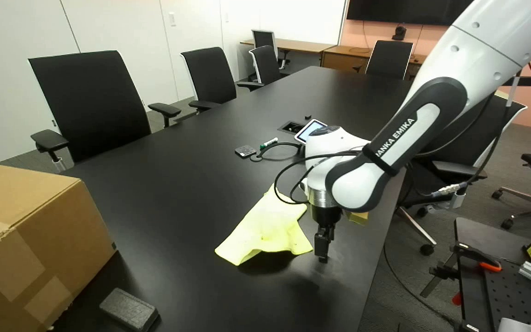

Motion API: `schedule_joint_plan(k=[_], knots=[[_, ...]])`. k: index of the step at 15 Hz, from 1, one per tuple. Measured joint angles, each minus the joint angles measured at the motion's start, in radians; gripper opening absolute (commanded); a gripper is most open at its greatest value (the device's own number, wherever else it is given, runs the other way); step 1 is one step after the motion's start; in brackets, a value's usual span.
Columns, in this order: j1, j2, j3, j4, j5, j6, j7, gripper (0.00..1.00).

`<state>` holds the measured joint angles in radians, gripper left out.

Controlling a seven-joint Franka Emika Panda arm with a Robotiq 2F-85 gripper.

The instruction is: Fold the towel in half

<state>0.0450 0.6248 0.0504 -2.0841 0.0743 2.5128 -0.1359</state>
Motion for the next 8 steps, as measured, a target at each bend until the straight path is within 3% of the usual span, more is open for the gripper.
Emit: schedule_joint_plan(k=[3,8], knots=[[-0.002,-0.050,0.013,-0.096,0.000,0.110,-0.011,1.00],[-0.010,-0.069,0.048,-0.121,0.000,0.178,-0.021,1.00]])
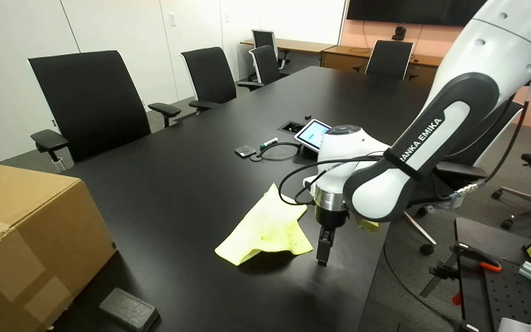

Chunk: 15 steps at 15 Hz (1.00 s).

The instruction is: Fold the towel in half

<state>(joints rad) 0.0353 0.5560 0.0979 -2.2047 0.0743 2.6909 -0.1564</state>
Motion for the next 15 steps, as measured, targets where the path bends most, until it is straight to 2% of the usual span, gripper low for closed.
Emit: schedule_joint_plan(k=[4,8,11,15], knots=[[-0.021,0.000,0.046,0.007,-0.010,0.005,-0.103,1.00],[-0.029,0.007,0.050,0.020,-0.120,0.004,-0.217,1.00],[-0.001,0.026,0.007,0.045,-0.248,0.005,-0.214,1.00],[0.088,0.077,-0.091,0.109,-0.360,0.034,-0.091,1.00]])
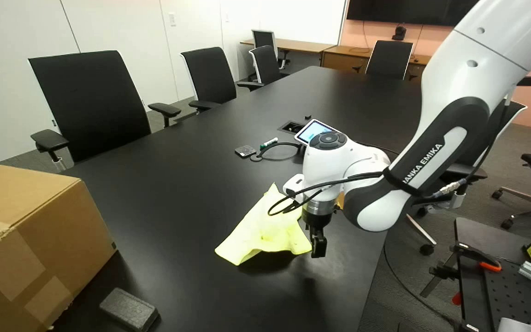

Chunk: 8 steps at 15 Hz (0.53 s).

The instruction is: Fold the towel in half

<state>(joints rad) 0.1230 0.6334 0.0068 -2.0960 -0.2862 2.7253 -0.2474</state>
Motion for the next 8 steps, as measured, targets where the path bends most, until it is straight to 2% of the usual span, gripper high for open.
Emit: schedule_joint_plan(k=[8], knots=[[0.104,0.099,-0.091,0.115,-0.020,0.018,0.187,1.00]])
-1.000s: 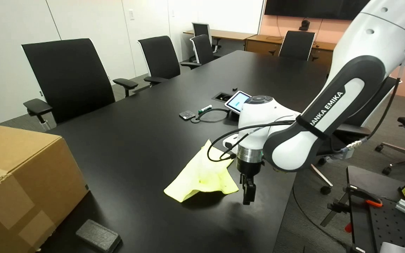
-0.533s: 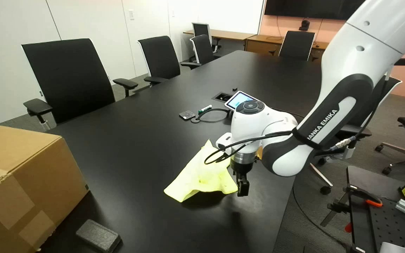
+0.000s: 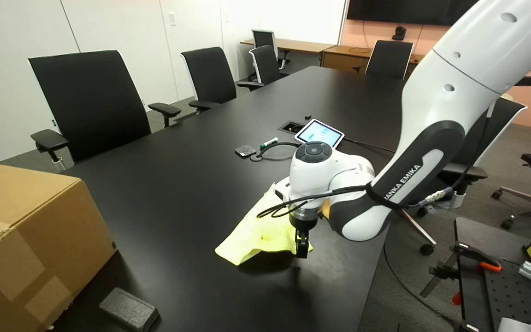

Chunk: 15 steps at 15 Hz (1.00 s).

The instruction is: Fold the towel in half

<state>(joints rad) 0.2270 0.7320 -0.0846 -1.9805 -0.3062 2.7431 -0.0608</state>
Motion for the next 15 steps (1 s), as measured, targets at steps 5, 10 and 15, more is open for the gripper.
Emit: schedule_joint_plan(k=[5,10,15], knots=[[0.026,0.052,-0.035,0.048,0.000,-0.001,0.065,1.00],[0.020,0.083,-0.037,0.081,0.004,-0.008,0.097,1.00],[-0.006,0.093,-0.030,0.103,0.024,-0.028,0.102,1.00]])
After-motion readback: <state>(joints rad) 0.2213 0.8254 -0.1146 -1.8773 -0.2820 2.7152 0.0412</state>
